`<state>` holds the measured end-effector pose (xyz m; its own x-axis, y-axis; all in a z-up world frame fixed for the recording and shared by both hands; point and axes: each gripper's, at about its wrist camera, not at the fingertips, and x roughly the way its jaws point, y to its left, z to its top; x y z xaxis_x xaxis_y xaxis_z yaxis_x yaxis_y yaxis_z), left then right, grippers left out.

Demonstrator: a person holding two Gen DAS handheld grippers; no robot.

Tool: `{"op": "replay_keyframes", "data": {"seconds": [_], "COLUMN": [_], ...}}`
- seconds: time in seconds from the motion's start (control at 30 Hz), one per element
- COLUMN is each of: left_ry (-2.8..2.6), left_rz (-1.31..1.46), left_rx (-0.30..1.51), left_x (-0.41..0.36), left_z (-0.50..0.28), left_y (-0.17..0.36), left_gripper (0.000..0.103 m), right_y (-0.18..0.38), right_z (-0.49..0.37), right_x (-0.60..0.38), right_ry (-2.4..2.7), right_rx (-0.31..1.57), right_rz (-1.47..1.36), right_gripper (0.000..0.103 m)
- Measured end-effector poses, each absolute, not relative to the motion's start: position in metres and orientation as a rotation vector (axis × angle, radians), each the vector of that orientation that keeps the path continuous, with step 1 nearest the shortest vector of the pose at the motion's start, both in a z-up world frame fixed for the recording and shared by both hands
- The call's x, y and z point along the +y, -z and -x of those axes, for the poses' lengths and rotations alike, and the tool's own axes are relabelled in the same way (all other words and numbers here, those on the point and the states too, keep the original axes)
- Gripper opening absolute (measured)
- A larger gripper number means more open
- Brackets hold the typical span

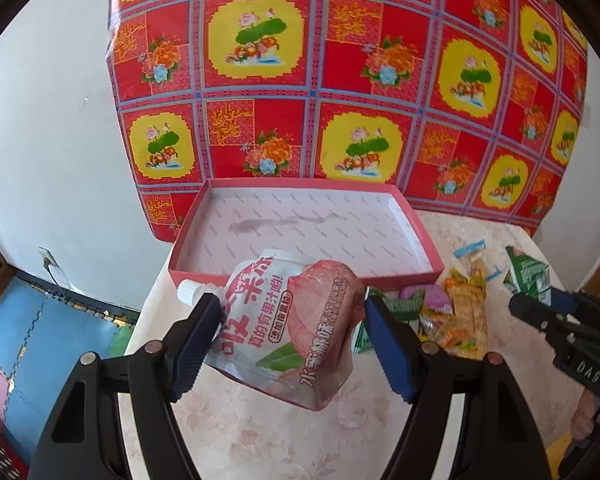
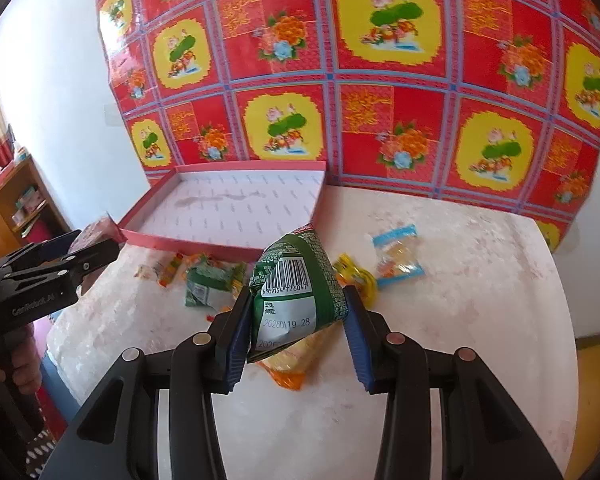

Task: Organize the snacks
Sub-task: 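Carry the pink pouch and green packet into the pink box with both grippers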

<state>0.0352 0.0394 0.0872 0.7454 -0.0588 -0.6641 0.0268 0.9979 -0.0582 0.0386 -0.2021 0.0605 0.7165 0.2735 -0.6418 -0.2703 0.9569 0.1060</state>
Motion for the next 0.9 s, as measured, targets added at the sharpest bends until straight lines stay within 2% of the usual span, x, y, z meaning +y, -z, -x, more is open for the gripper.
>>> {"op": "replay_keyframes", "data": {"seconds": [0.47, 0.9], "left_ry": [0.022, -0.014], "left_rz": [0.087, 0.074], "left_rx": [0.737, 0.756], "left_x": [0.055, 0.058], "left_z": [-0.092, -0.146], "left_y": [-0.095, -0.081], "left_gripper": [0.077, 0.077], "right_y": [-0.075, -0.059], "right_z": [-0.09, -0.154], "right_x": [-0.164, -0.137], "right_ry": [-0.363, -0.369], "right_rx": [0.711, 0.782], "right_rz": [-0.015, -0.068], "right_gripper": [0.044, 0.044]}}
